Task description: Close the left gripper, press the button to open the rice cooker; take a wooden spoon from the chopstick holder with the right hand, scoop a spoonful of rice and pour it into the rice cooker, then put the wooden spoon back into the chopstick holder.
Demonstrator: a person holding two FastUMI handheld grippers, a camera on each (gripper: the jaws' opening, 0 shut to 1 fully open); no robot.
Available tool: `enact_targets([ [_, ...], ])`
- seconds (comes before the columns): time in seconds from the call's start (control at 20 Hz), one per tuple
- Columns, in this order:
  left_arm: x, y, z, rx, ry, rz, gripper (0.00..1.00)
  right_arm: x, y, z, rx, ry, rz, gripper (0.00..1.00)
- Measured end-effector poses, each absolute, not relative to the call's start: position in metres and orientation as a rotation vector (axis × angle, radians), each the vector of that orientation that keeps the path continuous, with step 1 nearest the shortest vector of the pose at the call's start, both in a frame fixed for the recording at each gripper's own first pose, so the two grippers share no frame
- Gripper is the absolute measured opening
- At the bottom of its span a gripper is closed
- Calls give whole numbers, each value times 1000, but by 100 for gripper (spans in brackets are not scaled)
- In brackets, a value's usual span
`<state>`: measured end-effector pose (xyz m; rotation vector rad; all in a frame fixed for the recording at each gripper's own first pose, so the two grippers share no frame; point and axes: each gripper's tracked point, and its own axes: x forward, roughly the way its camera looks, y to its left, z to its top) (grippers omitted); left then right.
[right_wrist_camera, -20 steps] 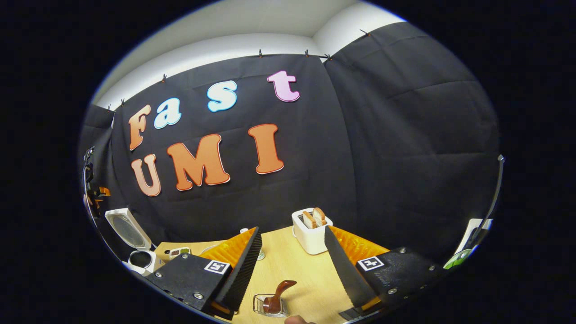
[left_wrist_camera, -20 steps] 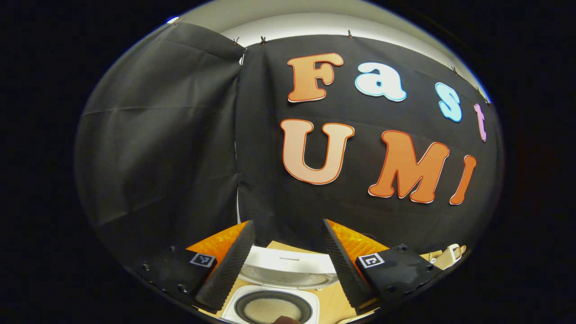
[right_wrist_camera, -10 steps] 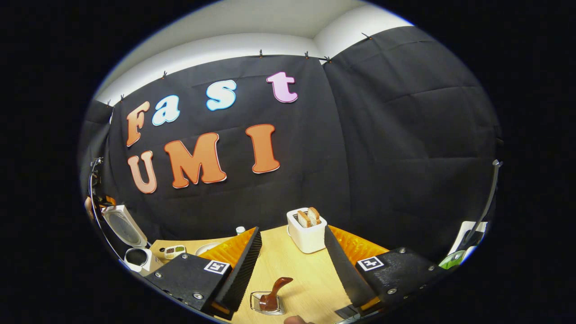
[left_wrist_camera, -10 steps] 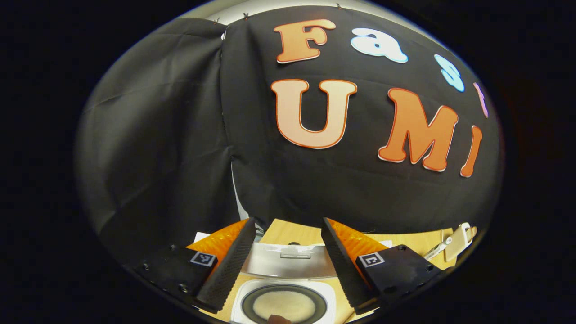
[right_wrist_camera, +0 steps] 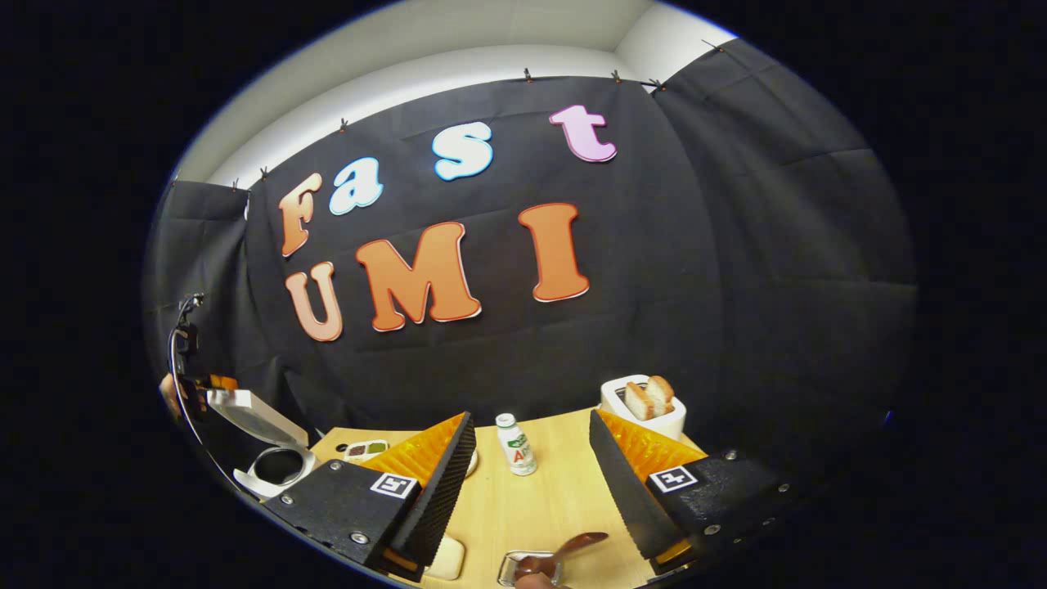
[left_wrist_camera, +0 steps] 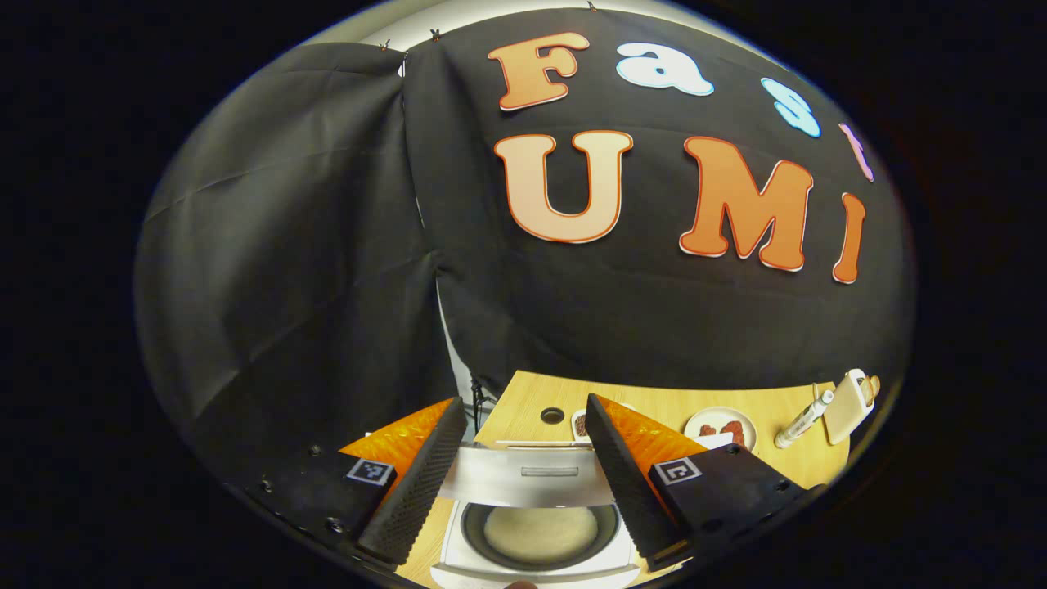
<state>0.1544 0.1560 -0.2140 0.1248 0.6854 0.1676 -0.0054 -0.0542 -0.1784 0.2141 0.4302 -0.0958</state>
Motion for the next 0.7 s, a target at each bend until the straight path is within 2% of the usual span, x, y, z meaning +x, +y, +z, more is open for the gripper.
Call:
enact_targets([
  [0.1, 116, 161, -249, 130, 792, 200, 99, 11, -38, -184, 228, 431, -35, 88],
  [0.4, 39, 149, -311, 87, 888, 208, 100, 29, -12, -198, 220, 447, 73, 88],
  [0.6, 1, 147, -361, 42, 1007, 205, 99, 28, -4, -205, 222, 453, 110, 88],
  [0.65, 11, 147, -345, 40, 927, 208, 100, 27, -4, -208, 222, 459, 115, 88],
  [0.7, 3, 151, -357, 30, 1001, 220, 100, 26, -3, -209, 221, 463, 120, 97],
])
